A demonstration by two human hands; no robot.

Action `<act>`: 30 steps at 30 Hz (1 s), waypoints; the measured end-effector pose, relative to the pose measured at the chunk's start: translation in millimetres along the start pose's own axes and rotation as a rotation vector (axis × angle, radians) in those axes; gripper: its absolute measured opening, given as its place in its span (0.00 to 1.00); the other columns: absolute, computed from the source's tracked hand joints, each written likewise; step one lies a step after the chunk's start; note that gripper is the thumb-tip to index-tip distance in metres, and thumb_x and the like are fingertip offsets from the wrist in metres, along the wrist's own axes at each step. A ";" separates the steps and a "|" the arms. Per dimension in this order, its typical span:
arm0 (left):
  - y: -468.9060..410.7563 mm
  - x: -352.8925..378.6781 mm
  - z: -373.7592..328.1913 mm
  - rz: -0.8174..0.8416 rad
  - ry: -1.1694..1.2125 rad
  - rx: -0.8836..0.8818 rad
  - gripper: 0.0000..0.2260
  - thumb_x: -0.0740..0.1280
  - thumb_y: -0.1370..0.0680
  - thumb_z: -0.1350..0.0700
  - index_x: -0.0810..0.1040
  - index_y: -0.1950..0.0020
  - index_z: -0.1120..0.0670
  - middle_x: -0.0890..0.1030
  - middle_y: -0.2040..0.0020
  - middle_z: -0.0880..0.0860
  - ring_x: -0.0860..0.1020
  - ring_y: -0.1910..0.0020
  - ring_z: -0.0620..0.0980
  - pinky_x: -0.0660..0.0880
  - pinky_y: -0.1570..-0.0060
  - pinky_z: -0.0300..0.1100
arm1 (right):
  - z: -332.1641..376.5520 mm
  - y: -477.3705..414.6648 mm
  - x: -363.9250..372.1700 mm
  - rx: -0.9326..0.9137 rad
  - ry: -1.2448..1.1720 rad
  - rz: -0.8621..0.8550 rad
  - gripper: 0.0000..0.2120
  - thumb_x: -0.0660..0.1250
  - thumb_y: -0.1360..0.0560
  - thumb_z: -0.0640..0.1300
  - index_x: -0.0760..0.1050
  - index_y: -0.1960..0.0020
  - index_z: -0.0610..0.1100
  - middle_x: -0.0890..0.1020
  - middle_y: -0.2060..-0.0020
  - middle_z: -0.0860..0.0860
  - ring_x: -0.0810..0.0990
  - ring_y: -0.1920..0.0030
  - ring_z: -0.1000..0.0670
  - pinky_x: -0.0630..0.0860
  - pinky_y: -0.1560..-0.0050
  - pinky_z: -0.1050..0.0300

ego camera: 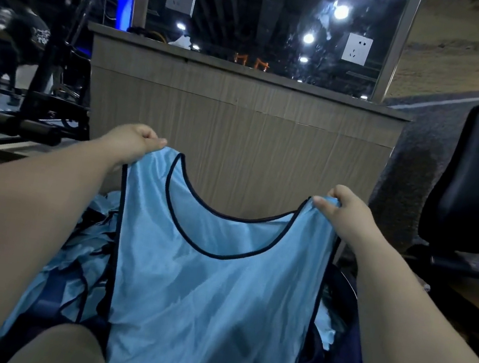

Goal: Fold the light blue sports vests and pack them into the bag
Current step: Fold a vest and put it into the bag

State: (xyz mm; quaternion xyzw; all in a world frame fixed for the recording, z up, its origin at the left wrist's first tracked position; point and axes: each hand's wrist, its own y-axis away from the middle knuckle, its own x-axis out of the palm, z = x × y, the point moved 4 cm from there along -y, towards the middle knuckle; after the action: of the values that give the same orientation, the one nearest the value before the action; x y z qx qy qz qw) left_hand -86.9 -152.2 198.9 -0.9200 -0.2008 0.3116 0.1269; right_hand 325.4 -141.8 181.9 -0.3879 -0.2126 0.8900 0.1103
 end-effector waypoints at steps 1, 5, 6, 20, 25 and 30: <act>0.4 2.4 -0.8 0.003 -0.043 0.008 0.12 0.67 0.22 0.45 0.78 0.53 0.53 0.79 0.54 0.53 0.74 0.60 0.49 0.69 0.65 0.42 | 1.8 0.1 3.3 -0.017 0.000 0.007 0.17 0.67 0.23 0.56 0.69 0.50 0.42 0.71 0.64 0.47 0.69 0.65 0.50 0.64 0.65 0.53; -1.2 1.1 -2.0 0.000 -0.255 0.033 0.11 0.65 0.21 0.46 0.76 0.54 0.53 0.78 0.57 0.52 0.73 0.63 0.48 0.66 0.67 0.42 | 1.5 0.0 7.3 -0.044 -0.105 0.089 0.16 0.75 0.28 0.52 0.68 0.57 0.47 0.71 0.65 0.50 0.69 0.65 0.51 0.65 0.64 0.54; -2.7 -0.8 0.0 -0.006 -0.307 0.036 0.11 0.65 0.21 0.46 0.76 0.53 0.54 0.78 0.57 0.52 0.74 0.62 0.49 0.66 0.66 0.43 | -0.1 0.2 7.0 -0.025 -0.196 0.125 0.15 0.77 0.30 0.50 0.70 0.57 0.49 0.73 0.64 0.51 0.70 0.65 0.52 0.67 0.63 0.55; -11.9 8.2 8.8 0.112 -0.398 0.015 0.06 0.57 0.18 0.57 0.72 0.47 0.55 0.74 0.56 0.53 0.72 0.60 0.50 0.67 0.64 0.43 | -8.8 -8.8 5.3 0.040 -0.230 -0.042 0.07 0.75 0.28 0.44 0.81 0.54 0.55 0.83 0.51 0.53 0.81 0.49 0.51 0.78 0.44 0.50; -10.9 9.5 6.8 0.214 -0.226 0.001 0.04 0.64 0.23 0.57 0.72 0.52 0.56 0.73 0.56 0.55 0.70 0.60 0.52 0.66 0.59 0.46 | -5.3 -15.4 5.6 0.011 0.007 -0.081 0.08 0.67 0.22 0.48 0.80 0.45 0.49 0.81 0.48 0.49 0.77 0.48 0.48 0.73 0.50 0.54; -4.1 5.3 6.9 0.238 -0.358 0.020 0.12 0.70 0.25 0.48 0.75 0.51 0.54 0.78 0.53 0.54 0.77 0.55 0.52 0.71 0.58 0.45 | -7.0 -13.9 9.2 0.060 0.002 -0.100 0.09 0.64 0.20 0.52 0.78 0.43 0.52 0.79 0.47 0.50 0.77 0.50 0.47 0.73 0.54 0.52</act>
State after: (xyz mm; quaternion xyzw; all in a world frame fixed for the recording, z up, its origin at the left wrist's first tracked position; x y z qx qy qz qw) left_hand -88.6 -145.5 192.2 -0.8659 -0.1067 0.4849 0.0607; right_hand 324.8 -124.1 178.2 -0.3742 -0.2051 0.8889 0.1665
